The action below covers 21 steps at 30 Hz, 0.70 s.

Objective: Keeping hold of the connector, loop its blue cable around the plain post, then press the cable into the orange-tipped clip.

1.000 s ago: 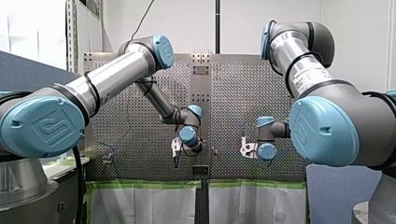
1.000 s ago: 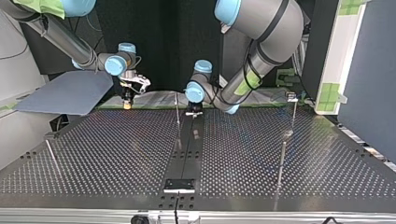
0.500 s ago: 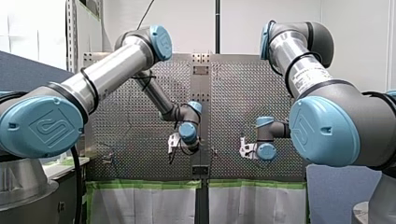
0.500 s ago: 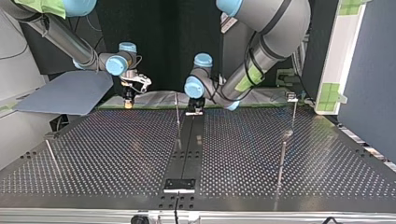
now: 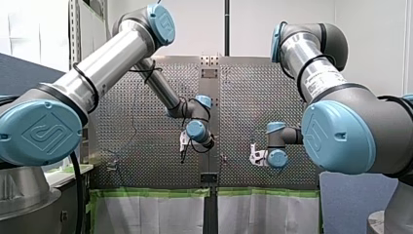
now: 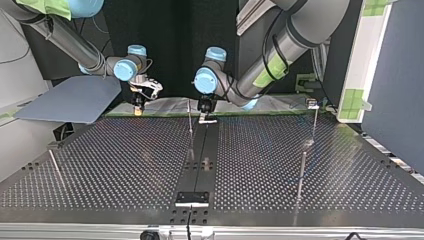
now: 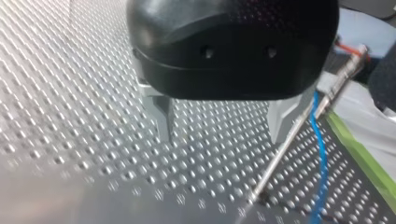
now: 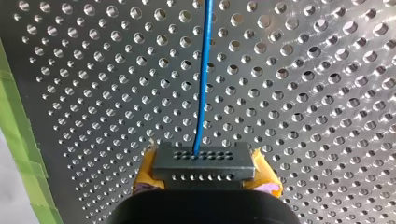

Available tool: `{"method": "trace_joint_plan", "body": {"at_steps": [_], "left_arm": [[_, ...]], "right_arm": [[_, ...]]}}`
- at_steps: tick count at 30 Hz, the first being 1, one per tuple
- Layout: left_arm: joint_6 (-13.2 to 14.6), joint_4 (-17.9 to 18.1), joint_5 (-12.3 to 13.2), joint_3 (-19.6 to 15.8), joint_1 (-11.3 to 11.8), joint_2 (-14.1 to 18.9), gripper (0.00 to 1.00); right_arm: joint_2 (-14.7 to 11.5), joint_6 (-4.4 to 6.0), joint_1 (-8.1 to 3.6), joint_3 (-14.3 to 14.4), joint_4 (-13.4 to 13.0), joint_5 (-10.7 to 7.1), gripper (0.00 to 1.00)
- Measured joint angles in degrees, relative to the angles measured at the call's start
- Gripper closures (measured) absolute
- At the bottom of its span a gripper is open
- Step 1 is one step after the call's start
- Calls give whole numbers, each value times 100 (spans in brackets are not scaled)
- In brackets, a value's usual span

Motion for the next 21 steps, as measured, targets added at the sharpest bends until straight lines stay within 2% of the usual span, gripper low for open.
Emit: {"method": "trace_joint_plan", "body": {"at_steps": [13, 21], "left_arm": [[27, 128, -47, -716, -238, 69, 0], [-66, 505, -112, -1147, -430, 46, 0]], "right_arm": [[2, 21, 0, 0, 29, 1, 100], [8, 43, 0, 0, 31, 0, 100]]}}
